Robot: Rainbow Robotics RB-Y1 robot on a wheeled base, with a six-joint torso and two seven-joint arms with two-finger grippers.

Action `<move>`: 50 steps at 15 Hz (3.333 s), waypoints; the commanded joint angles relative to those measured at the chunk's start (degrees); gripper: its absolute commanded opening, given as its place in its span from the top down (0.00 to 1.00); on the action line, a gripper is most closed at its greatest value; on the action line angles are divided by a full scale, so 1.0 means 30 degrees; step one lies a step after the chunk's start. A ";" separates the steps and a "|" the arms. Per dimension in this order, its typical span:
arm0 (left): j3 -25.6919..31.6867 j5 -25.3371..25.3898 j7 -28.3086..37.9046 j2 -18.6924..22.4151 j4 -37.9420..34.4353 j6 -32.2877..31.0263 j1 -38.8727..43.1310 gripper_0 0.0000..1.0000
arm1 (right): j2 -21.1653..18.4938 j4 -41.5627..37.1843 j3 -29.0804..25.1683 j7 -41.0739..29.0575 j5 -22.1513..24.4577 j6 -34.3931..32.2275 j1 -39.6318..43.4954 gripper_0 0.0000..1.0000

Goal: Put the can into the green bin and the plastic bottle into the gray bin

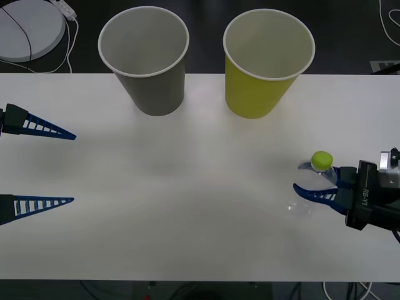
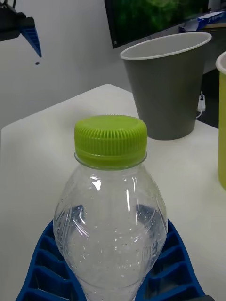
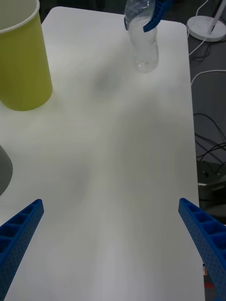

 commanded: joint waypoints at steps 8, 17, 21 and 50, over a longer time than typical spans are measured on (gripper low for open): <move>0.0000 0.0000 0.0000 0.0000 0.0000 0.0000 0.0000 0.00 | -0.0486 -0.3261 -0.4269 -0.7892 0.3178 0.0488 0.0158 1.00; 0.0000 0.0000 0.0000 0.0000 0.0000 0.0000 0.0000 0.00 | -0.2449 -0.6865 -0.7111 -1.5480 0.5873 0.1103 0.0538 1.00; 0.0000 0.0000 0.0000 0.0000 0.0000 0.0000 0.0000 0.00 | -0.3005 -0.8036 -0.7258 -1.9347 0.7602 0.1074 -0.0663 1.00; 0.0000 0.0000 0.0000 0.0000 0.0000 0.0000 0.0000 0.00 | -0.3328 -0.0917 0.6219 -2.9455 1.1293 -0.2559 -2.2225 1.00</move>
